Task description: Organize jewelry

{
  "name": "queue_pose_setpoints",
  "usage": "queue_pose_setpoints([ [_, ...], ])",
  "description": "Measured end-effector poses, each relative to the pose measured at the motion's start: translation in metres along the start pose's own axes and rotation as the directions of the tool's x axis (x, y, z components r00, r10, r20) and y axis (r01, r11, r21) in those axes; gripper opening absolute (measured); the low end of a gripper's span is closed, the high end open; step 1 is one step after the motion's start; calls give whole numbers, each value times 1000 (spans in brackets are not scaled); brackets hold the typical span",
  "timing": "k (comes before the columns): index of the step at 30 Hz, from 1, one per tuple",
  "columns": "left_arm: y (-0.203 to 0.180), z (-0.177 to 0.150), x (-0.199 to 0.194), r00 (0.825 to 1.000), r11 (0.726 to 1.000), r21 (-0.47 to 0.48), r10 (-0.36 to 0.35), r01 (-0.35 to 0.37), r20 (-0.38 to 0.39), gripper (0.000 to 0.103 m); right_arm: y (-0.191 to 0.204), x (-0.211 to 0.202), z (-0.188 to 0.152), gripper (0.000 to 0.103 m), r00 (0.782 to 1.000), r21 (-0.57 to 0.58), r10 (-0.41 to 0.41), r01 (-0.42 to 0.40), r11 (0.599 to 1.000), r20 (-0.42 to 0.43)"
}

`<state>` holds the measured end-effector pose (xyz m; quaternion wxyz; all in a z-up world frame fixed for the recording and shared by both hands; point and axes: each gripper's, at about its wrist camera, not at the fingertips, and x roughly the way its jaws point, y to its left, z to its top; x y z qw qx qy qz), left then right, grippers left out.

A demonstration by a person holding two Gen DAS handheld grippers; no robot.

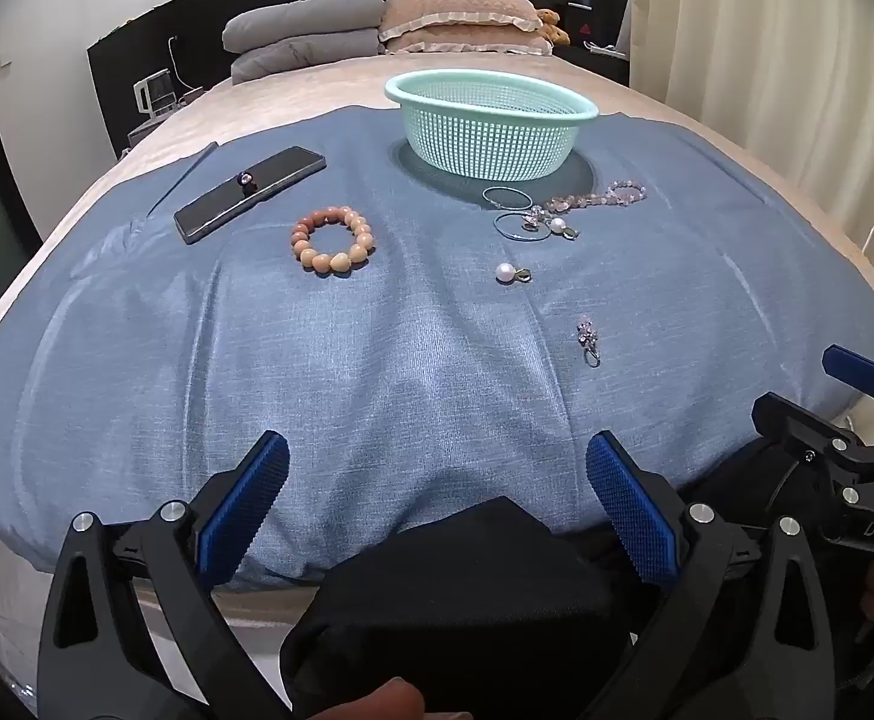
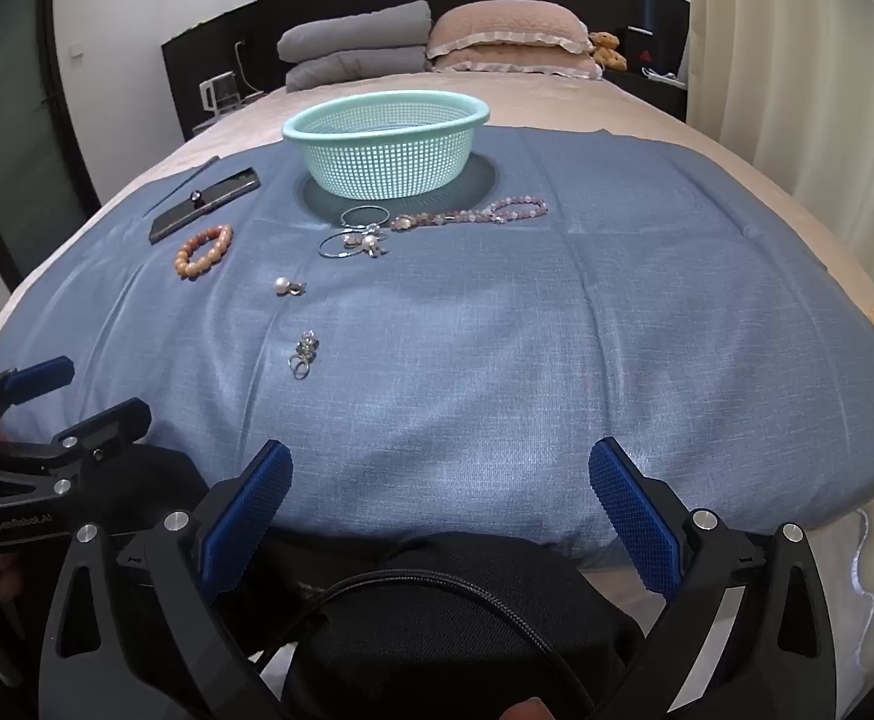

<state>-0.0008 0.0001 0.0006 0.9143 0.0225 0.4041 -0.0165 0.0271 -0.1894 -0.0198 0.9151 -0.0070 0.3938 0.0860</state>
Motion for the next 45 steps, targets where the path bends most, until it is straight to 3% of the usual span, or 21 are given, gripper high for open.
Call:
queue_pose_setpoints([
  [45,-1,0,2,1000,1000,5,2,-2,-13,97,1,-1,1,95,1000,0,-3,3,1000,-1],
])
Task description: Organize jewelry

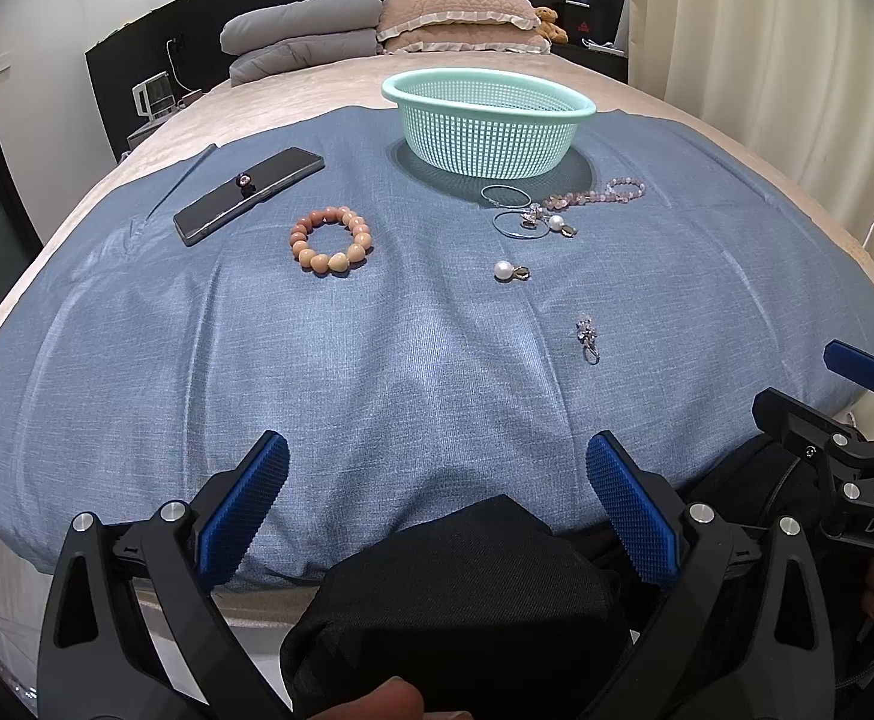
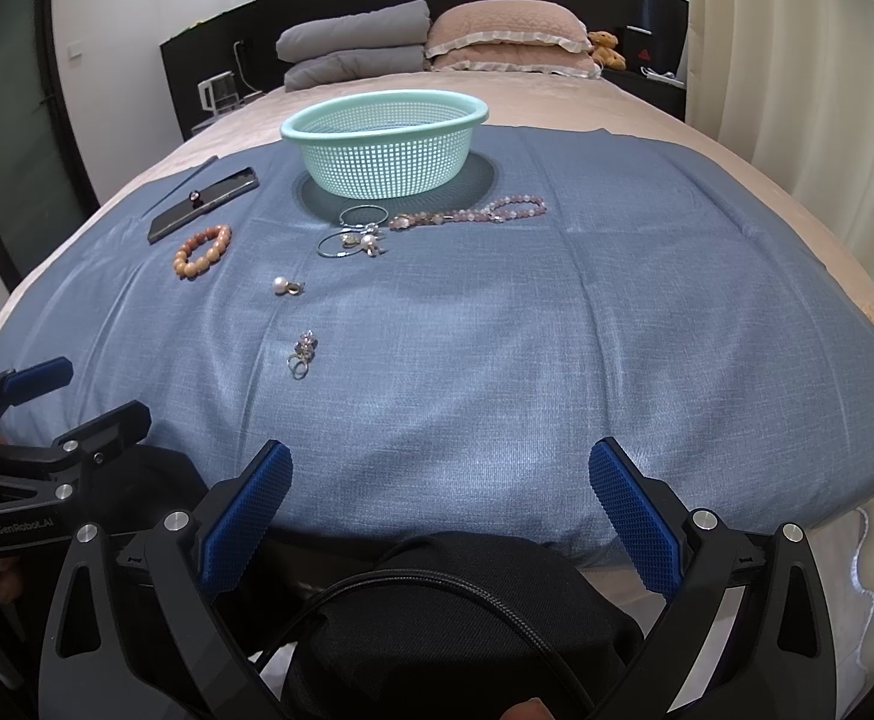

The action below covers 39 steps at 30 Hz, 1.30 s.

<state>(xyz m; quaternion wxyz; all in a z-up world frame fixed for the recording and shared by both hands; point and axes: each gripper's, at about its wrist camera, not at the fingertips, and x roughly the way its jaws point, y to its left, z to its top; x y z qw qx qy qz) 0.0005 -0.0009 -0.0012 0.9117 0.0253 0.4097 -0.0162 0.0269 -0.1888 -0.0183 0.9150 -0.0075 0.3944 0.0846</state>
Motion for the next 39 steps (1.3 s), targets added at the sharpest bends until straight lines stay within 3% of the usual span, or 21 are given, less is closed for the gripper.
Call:
queue_pose_setpoints([
  [25,1,0,0,1000,1000,-6,-27,27,-12,97,4,10,-3,95,1000,-1,17,-17,1000,-19],
  [33,8,1,2,995,995,-42,-96,95,-33,97,10,14,-1,95,998,-26,-34,32,999,-56],
  [39,26,10,10,978,977,-115,-191,181,-84,97,7,21,11,95,994,-35,-20,17,999,-103],
])
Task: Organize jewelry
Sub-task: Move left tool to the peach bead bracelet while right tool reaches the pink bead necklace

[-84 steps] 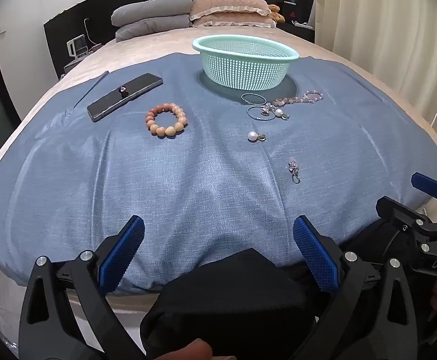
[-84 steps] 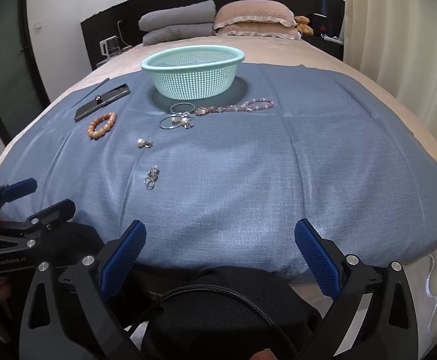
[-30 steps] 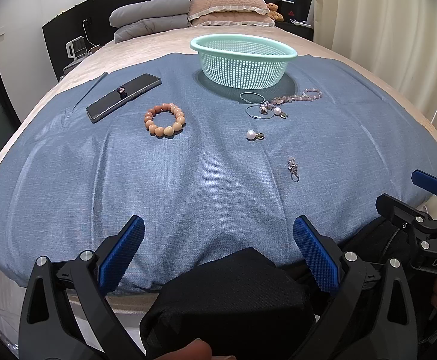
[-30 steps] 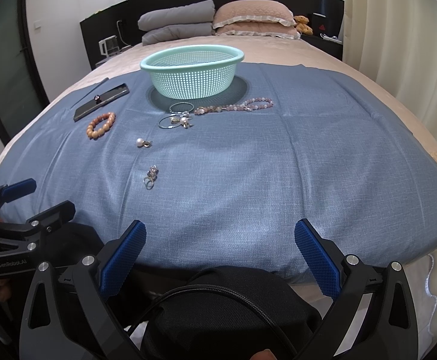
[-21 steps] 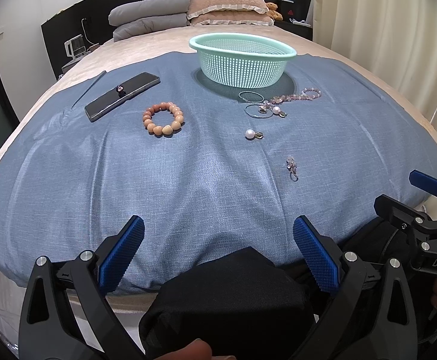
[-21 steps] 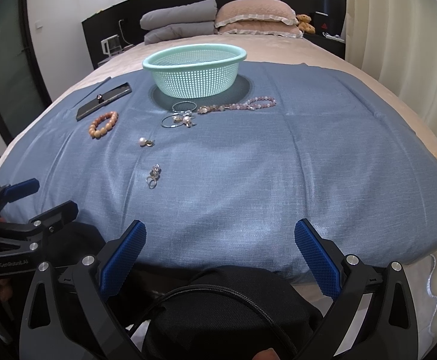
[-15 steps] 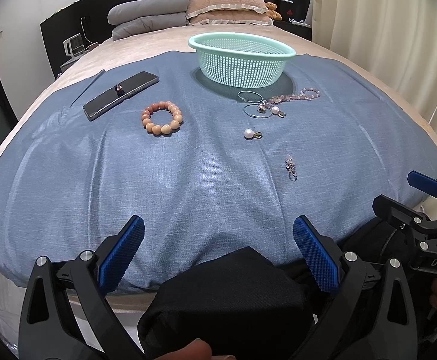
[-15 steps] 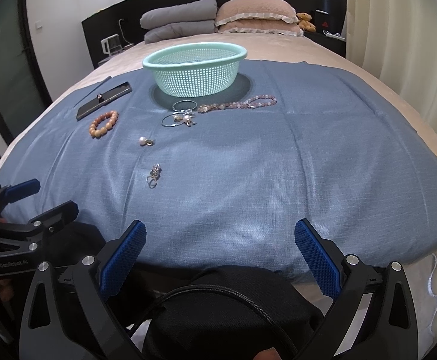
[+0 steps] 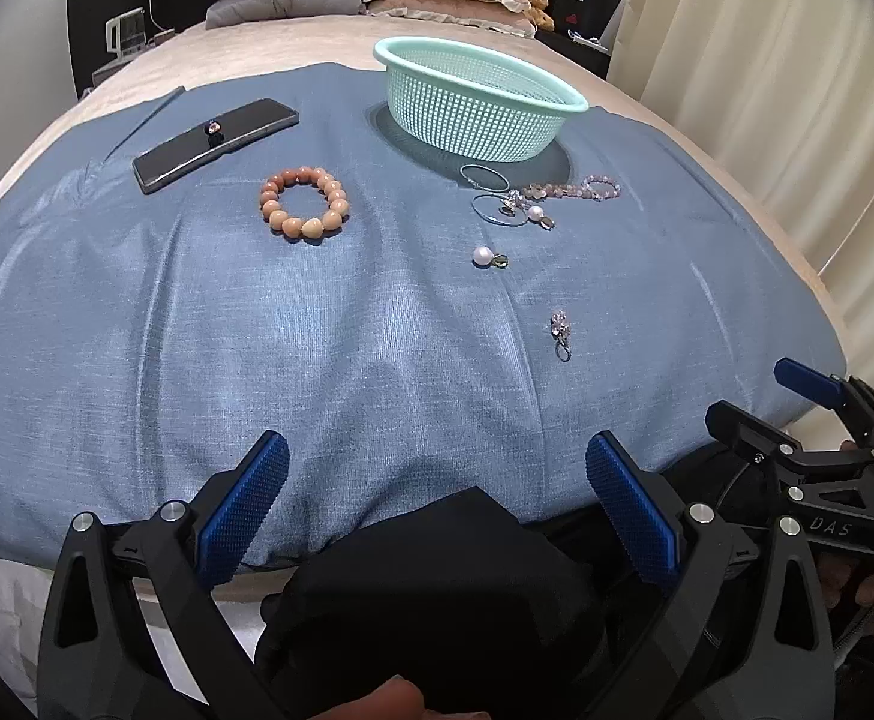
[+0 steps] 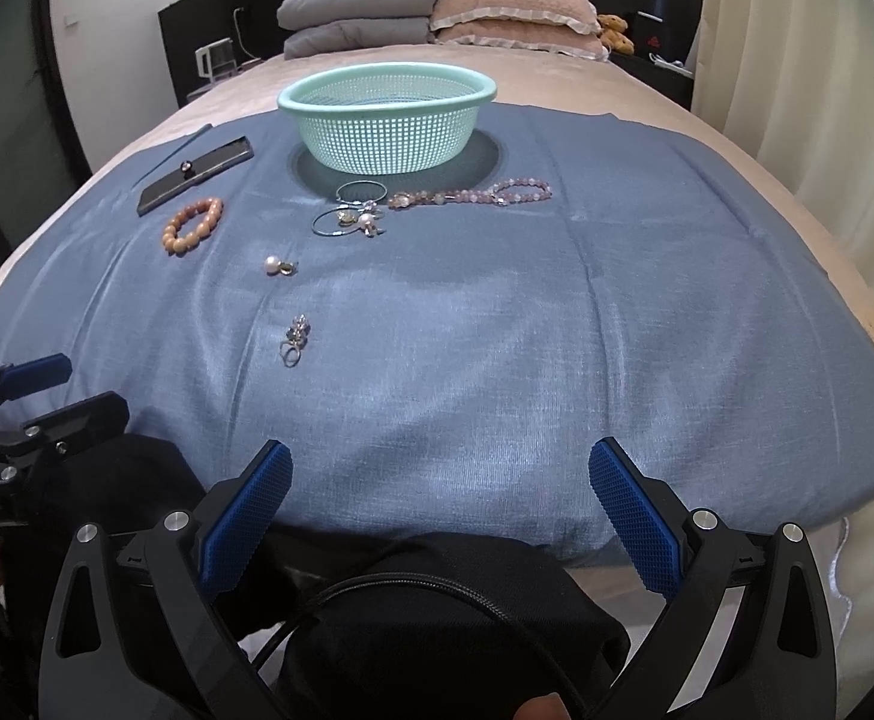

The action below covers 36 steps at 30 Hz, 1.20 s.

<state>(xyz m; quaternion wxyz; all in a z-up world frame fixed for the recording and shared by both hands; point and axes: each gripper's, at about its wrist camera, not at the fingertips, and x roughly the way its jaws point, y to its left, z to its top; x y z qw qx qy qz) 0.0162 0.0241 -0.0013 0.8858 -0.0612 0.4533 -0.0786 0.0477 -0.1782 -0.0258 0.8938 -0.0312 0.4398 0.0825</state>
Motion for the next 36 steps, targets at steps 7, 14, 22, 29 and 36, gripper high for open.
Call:
queue_pose_setpoints([
  [7,31,33,9,999,997,-75,-33,33,10,97,-16,-1,40,95,999,28,46,-47,998,20],
  [14,54,74,20,999,997,-79,4,-1,36,97,-27,17,88,95,999,-2,-22,22,1000,39],
  [22,65,110,55,999,998,-25,51,-51,12,97,-46,64,135,95,999,-7,-34,34,999,21],
  [29,73,131,97,996,996,8,89,-88,-30,97,-62,118,161,95,1000,32,14,-14,999,-16],
  [36,70,135,113,994,992,64,105,-106,11,97,-68,164,168,95,999,49,35,-33,998,-41],
])
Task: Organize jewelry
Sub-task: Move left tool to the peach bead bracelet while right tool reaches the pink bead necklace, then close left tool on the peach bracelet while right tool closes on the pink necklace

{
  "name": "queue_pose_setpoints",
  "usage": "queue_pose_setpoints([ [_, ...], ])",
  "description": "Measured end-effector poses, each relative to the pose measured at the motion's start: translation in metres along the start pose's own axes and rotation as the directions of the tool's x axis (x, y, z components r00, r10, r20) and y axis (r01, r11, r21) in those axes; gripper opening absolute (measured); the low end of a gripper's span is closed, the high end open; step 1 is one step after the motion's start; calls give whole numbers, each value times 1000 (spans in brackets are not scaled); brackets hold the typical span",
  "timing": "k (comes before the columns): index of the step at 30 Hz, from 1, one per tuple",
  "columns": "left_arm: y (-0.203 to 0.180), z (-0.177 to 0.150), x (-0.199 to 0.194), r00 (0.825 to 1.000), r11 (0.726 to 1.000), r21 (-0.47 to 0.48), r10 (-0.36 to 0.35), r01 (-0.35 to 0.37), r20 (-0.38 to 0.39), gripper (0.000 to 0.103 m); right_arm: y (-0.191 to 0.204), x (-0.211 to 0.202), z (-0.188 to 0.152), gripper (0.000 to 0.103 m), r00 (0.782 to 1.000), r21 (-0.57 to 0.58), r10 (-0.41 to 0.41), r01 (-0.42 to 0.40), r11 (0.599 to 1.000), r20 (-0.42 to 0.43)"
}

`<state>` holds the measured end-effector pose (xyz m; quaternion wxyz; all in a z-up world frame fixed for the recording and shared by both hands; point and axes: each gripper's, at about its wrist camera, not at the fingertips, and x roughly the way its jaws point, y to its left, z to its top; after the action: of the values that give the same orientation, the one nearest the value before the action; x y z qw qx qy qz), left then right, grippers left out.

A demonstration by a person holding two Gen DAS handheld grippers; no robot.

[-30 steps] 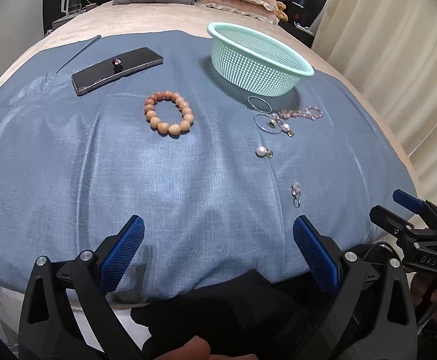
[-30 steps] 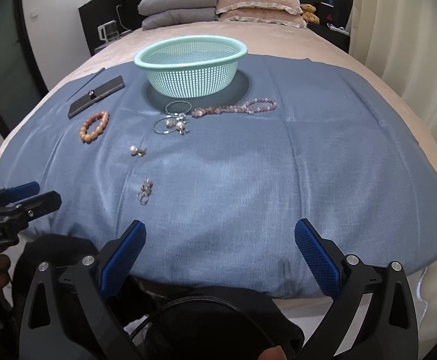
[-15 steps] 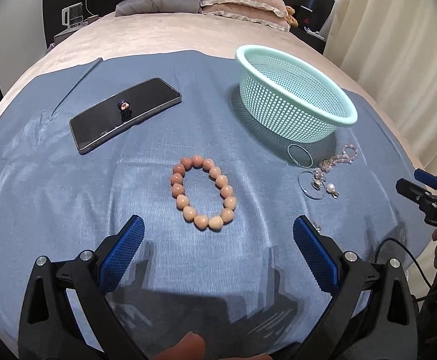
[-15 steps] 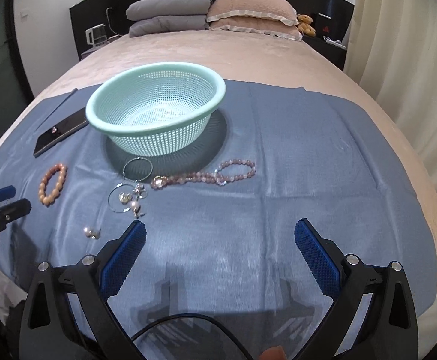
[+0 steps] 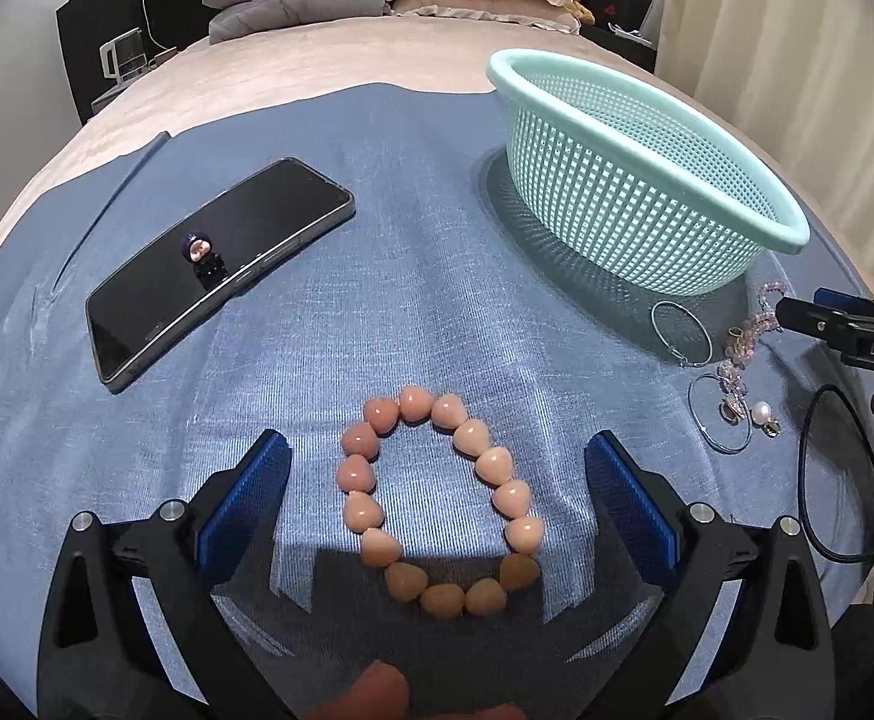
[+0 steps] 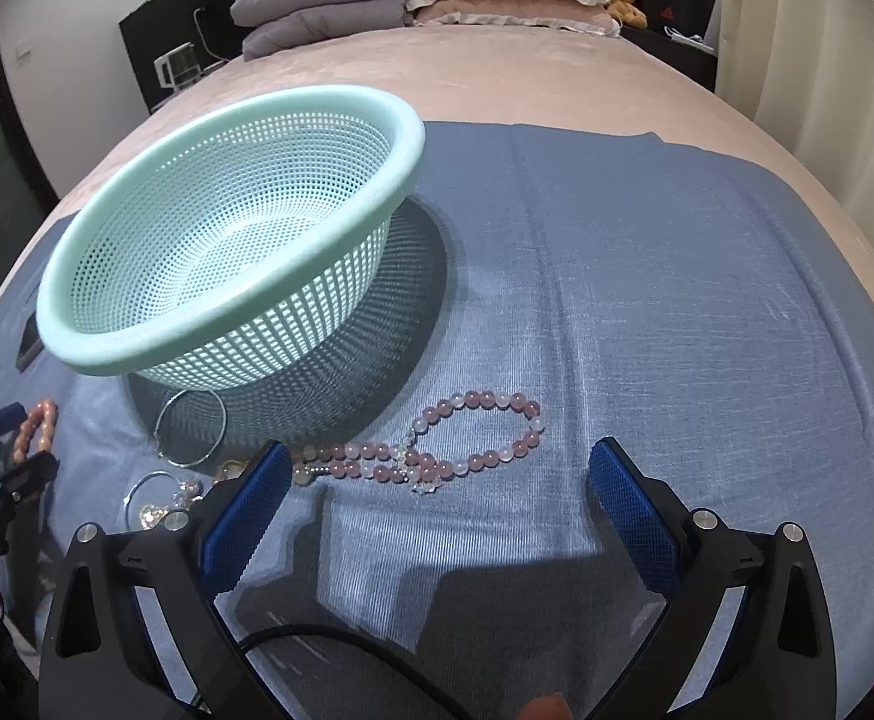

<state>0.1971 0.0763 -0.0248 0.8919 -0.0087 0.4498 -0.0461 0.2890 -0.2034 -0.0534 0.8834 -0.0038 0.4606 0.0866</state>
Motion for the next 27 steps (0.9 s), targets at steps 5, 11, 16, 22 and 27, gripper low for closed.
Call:
queue_pose_setpoints([
  [5,-4,-7,6,999,999,40,27,-29,45,98,-2,20,-10,97,1000,-1,-11,11,1000,25],
  [11,-5,-9,7,998,998,45,31,-34,51,98,-5,22,-15,97,999,21,1,-3,1000,52],
  [16,-6,-14,7,998,999,30,31,-32,54,97,-3,22,-20,95,998,13,-7,6,1000,62],
  [22,-8,-18,0,998,999,28,19,-20,62,79,-14,13,-29,43,994,57,-16,10,998,109],
  [27,-21,-18,-7,998,998,60,-31,28,49,47,-23,11,-32,13,992,68,34,-42,997,121],
])
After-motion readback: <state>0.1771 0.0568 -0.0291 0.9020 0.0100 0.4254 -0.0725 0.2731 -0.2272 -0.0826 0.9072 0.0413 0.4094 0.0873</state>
